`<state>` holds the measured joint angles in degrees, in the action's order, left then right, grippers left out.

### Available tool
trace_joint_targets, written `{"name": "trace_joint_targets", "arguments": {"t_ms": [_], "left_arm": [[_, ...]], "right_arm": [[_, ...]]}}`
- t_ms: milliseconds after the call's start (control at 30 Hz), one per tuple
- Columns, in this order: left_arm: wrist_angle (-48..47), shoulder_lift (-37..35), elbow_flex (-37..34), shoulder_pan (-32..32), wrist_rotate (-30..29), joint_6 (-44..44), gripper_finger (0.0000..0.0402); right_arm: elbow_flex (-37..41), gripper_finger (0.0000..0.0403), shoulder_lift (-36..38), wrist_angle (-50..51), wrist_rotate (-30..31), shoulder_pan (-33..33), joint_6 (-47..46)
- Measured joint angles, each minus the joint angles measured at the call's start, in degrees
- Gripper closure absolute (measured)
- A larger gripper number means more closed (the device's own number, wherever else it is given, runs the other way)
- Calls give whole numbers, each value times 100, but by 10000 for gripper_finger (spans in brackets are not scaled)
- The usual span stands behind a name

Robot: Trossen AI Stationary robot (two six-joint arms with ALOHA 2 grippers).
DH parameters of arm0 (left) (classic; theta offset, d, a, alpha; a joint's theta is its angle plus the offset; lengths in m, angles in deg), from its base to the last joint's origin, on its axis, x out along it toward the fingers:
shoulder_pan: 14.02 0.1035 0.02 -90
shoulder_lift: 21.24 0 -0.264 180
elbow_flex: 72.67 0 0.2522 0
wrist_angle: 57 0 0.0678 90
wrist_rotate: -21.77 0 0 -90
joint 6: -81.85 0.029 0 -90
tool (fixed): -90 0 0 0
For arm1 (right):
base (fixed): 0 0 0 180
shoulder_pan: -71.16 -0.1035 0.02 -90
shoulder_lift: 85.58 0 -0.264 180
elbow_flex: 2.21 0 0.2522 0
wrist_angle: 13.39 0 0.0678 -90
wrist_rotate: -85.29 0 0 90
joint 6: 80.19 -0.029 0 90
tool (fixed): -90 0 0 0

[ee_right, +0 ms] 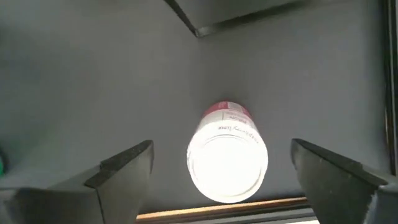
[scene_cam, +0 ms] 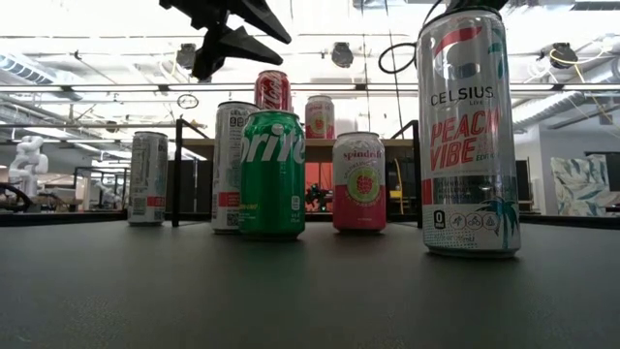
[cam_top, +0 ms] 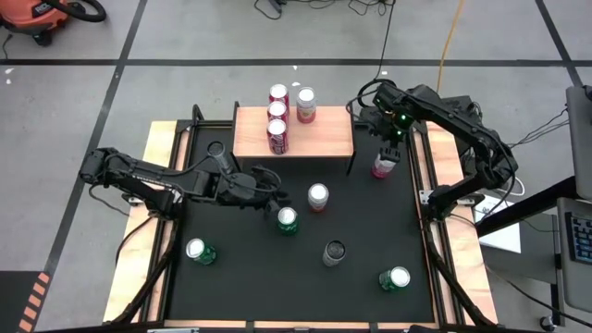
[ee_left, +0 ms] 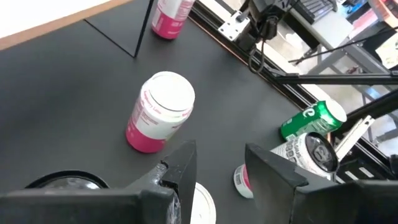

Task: Place canned beverage on shelf
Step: Put the top white pink soda can on the shelf aligned with the other white pink soda can

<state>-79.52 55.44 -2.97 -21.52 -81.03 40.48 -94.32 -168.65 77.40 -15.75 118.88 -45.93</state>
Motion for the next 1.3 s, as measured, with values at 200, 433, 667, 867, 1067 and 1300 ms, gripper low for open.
{"name": "trace_joint_targets", "arguments": {"t_ms": [200,433,667,867,1067,1300], "left_arm": [[1,0,0,0,63,13,263],[-110,1,0,-1,63,-15,263],[-106,2,0,0,63,-15,263],[-119,2,0,0,142,-6,263],[-121,7,0,0,207,1,263],[-121,7,2,0,209,22,263]], "right_arm": [[264,47,20,-46,-35,21,-117],[753,47,287,-554,761,-335,-1011],[1142,47,482,-919,969,-221,-1122],[1727,47,468,-1536,978,-198,-1289],[2010,51,399,-1859,957,-196,-1555],[2128,79,247,-1912,949,-196,-1781]]}}
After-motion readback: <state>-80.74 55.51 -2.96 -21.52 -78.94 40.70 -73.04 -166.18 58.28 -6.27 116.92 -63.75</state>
